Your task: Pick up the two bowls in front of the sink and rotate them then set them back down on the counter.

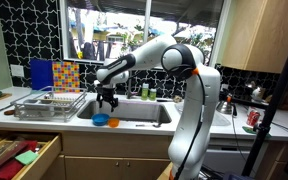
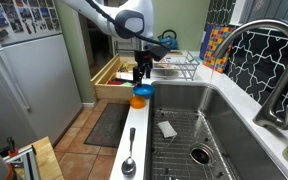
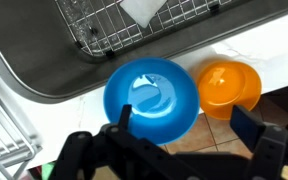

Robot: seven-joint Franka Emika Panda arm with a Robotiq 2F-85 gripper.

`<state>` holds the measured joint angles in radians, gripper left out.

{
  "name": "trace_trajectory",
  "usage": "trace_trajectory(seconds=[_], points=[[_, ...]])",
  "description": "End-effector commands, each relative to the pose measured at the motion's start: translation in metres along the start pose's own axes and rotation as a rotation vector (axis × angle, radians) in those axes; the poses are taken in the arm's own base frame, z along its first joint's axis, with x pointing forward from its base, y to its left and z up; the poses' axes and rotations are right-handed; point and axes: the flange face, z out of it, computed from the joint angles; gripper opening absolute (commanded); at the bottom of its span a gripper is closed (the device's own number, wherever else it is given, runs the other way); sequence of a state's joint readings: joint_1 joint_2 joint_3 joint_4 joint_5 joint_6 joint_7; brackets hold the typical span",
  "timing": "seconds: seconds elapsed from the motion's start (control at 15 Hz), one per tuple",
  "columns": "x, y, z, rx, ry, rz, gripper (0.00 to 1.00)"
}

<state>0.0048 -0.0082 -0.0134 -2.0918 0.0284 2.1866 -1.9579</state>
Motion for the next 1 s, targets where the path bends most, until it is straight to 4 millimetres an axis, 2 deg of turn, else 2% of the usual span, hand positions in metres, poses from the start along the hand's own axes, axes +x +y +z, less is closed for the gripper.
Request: trace_trajectory(seconds=[0.0, 0.2, 0.4, 0.67, 0.93], points=[[0.009, 0.003, -0.045, 0.026, -0.035, 0.203, 1.00], [0.016, 0.006, -0.076, 0.047, -0.019, 0.379, 1.00], [0.022, 0.004, -0.096, 0.072, -0.024, 0.550, 1.00], [0.029, 0.000, -0.111, 0.106, -0.049, 0.775, 1.00], [0.032, -0.017, -0.114, 0.216, -0.114, 0.924, 1.00]])
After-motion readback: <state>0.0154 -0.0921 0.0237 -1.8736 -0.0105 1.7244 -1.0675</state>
